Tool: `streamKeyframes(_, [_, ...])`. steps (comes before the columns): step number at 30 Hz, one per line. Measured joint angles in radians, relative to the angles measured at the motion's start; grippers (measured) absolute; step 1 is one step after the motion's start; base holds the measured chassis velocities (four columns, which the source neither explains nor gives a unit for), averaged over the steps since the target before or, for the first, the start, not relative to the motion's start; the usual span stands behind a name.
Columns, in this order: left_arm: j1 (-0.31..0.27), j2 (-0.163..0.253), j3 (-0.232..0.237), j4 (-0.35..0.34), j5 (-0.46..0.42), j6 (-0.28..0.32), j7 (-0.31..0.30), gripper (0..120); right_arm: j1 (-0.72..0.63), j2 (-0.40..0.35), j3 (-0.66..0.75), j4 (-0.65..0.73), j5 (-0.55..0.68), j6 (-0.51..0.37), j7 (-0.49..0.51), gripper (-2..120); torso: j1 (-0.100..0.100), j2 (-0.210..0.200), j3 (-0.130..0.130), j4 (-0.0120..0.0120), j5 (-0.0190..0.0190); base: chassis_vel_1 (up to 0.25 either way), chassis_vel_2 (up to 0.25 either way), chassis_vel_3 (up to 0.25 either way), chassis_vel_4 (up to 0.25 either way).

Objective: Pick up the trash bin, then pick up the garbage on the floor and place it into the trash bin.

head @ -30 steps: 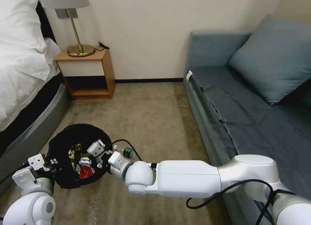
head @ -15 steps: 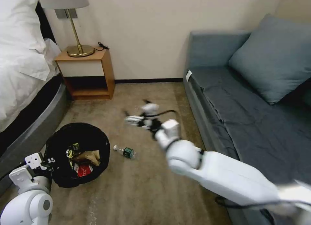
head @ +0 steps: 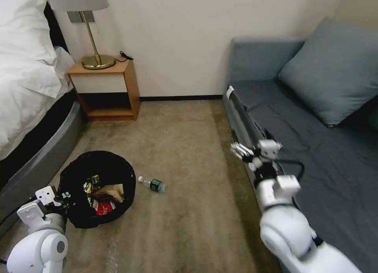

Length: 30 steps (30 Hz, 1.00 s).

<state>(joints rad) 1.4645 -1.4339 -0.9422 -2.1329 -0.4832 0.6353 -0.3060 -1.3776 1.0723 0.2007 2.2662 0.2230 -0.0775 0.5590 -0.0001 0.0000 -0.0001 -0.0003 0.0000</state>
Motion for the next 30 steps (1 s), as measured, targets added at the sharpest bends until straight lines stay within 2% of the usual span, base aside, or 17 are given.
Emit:
streamKeyframes(1, [0.0,0.0,0.0,0.0,0.0,0.0,0.0,2,0.0,0.0,0.0,0.0,0.0,0.0,0.0,100,0.0,0.0,0.0,0.0,0.0,0.0,0.0,0.0,0.0])
streamKeyframes(5, [-0.003,0.005,-0.003,0.001,0.0,-0.001,0.001,2,-0.079,0.113,0.007,0.002,-0.101,0.066,-0.04,100,0.0,0.0,0.0,0.0004,-0.0002,0.0,0.0,0.0,0.0])
streamKeyframes(9, [-0.005,0.004,-0.004,0.001,-0.002,-0.001,0.002,2,-0.093,0.135,-0.006,-0.01,-0.123,0.096,-0.052,100,0.0,0.0,0.0,0.0003,-0.0002,0.0,0.0,0.0,0.0])
streamKeyframes(18, [-0.009,-0.001,-0.003,0.0,-0.002,-0.001,0.002,2,-0.077,0.13,-0.015,-0.03,-0.12,0.108,-0.06,100,0.0,0.0,0.0,0.0004,-0.0001,-0.022,0.035,0.031,-0.022])
streamKeyframes(30, [-0.016,-0.004,-0.003,0.013,-0.001,-0.001,0.002,2,-0.049,0.122,-0.036,-0.062,-0.111,0.109,-0.06,100,0.0,0.0,0.0,0.0003,0.0002,-0.186,0.192,0.188,-0.197])
